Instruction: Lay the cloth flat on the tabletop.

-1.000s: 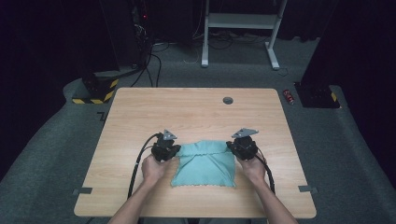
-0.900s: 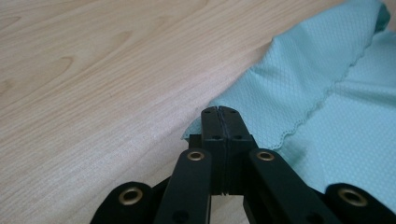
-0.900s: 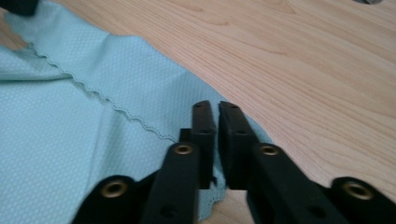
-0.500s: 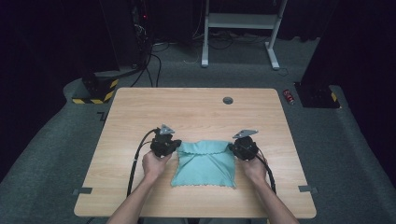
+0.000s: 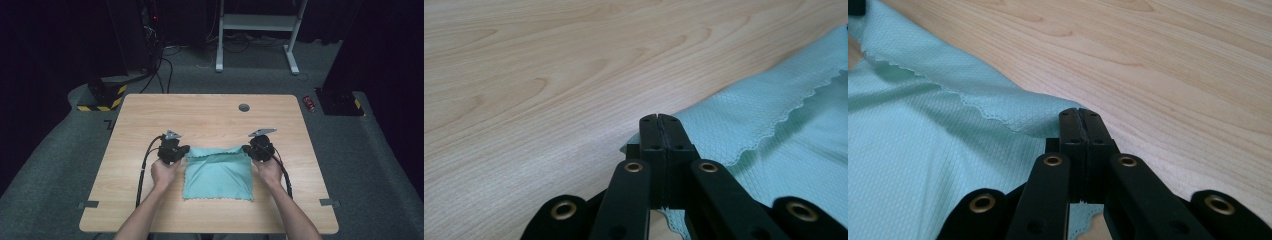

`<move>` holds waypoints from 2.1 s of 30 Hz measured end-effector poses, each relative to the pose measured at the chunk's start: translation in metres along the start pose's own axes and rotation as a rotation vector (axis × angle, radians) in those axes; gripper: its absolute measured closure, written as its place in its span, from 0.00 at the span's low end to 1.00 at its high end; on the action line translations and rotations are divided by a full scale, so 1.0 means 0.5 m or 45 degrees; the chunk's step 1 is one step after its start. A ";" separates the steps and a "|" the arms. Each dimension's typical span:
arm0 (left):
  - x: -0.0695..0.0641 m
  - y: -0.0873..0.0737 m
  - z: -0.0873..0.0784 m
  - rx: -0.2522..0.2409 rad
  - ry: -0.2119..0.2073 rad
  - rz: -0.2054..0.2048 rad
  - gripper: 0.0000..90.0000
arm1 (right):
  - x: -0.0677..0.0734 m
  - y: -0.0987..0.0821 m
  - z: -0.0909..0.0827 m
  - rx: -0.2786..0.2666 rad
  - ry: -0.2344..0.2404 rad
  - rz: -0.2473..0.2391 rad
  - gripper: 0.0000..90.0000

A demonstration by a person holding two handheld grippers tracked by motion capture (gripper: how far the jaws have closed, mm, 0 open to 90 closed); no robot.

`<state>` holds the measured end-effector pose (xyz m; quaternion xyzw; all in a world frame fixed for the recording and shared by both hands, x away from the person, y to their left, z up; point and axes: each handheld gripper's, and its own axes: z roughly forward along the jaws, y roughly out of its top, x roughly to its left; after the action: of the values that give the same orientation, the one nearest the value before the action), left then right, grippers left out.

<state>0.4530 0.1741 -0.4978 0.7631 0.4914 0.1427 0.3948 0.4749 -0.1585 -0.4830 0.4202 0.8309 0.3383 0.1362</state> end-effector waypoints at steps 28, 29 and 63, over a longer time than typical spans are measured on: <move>-0.061 -0.072 -0.068 0.060 -0.037 0.146 0.64 | 0.042 -0.080 -0.058 -0.068 0.027 -0.052 0.79; -0.068 -0.079 -0.069 0.081 -0.037 0.167 0.65 | 0.050 -0.092 -0.057 -0.053 0.022 -0.073 0.79; -0.111 -0.119 -0.105 0.148 -0.105 0.217 0.77 | 0.106 -0.171 -0.106 -0.016 0.034 -0.198 0.84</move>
<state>0.3567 0.1627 -0.4987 0.8288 0.4155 0.1154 0.3564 0.3638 -0.1763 -0.4986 0.3491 0.8606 0.3375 0.1537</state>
